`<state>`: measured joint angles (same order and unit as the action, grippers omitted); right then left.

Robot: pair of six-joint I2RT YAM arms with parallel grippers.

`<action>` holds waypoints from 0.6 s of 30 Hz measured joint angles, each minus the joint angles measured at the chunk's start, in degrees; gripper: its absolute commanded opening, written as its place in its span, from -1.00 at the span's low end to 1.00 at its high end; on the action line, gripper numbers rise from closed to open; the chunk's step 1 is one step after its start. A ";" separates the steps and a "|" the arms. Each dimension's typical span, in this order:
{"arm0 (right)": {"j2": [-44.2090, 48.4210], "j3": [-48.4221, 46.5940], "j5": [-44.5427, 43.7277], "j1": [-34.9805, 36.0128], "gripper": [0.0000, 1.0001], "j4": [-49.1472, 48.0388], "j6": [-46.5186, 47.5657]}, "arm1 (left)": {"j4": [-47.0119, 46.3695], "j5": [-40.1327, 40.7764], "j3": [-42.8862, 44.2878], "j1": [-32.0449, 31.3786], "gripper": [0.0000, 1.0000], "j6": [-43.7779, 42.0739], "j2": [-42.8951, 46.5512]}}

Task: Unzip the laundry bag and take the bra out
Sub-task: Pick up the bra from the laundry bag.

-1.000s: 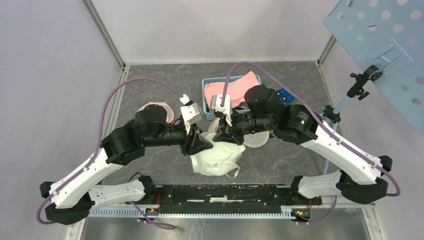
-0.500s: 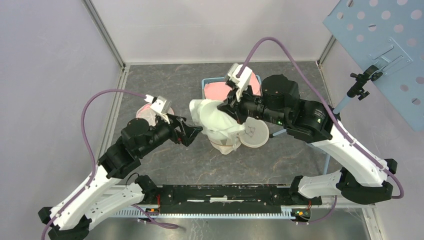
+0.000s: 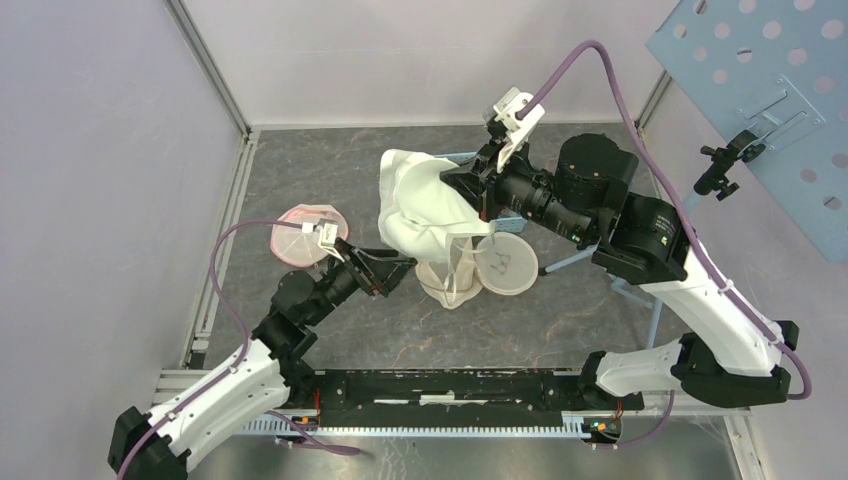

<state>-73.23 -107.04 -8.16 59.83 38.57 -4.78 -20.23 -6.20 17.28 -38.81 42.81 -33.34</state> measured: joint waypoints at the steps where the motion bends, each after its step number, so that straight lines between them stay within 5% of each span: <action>1: -0.13 -0.22 -0.04 0.00 -1.00 -0.50 -0.11 | -3.02 -1.07 0.00 0.00 0.91 0.48 -0.96; 8: -1.03 -0.42 -0.07 0.00 -1.00 -1.73 -0.81 | -20.22 -7.72 0.00 0.00 0.69 1.90 -4.79; 18: -1.18 -0.42 -1.86 0.00 -1.00 -1.88 -1.44 | -29.22 -7.28 -1.29 0.26 -0.41 4.79 -7.06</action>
<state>-74.41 -107.46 -10.02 59.83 36.69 -6.22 -49.45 -13.47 15.99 -38.54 47.59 -40.40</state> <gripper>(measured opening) 0.020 0.434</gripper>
